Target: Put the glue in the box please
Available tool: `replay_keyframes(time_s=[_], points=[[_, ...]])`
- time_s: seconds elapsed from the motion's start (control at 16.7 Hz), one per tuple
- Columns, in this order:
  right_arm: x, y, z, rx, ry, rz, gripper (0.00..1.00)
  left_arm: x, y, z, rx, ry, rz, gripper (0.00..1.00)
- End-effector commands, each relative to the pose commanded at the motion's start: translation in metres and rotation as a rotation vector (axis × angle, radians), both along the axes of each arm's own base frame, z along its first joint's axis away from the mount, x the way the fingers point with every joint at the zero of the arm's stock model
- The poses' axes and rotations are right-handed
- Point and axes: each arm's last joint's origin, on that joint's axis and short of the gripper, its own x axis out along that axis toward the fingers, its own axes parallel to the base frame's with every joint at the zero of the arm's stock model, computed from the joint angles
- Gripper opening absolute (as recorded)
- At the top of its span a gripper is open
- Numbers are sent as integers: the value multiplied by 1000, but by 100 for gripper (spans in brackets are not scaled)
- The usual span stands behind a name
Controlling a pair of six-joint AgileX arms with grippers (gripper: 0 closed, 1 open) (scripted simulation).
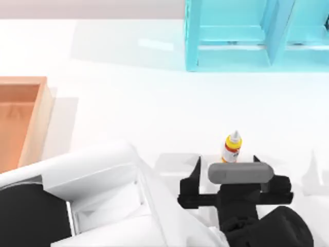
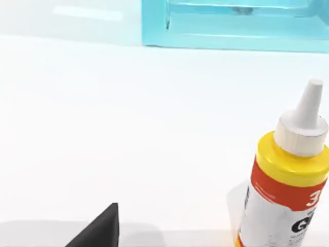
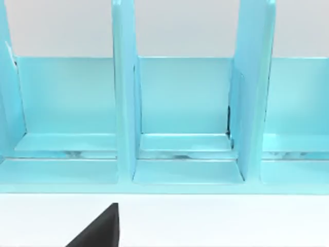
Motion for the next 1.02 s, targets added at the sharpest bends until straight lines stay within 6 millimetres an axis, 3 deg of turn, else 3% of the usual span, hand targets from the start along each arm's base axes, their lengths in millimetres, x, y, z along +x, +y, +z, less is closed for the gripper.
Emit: replay_keyframes(time_s=[0.24, 0.6, 0.78, 1.02], points=[[0, 0, 0, 0, 0, 0, 100, -21, -14, -28, 17, -22, -9, 100], [0, 0, 0, 0, 0, 0, 100, -20, -13, -30, 21, -22, -7, 100], [0, 0, 0, 0, 0, 0, 100, -4, -19, -34, 17, -21, -9, 100], [0, 0, 0, 0, 0, 0, 100, 42, -23, -44, 17, -20, -9, 100]])
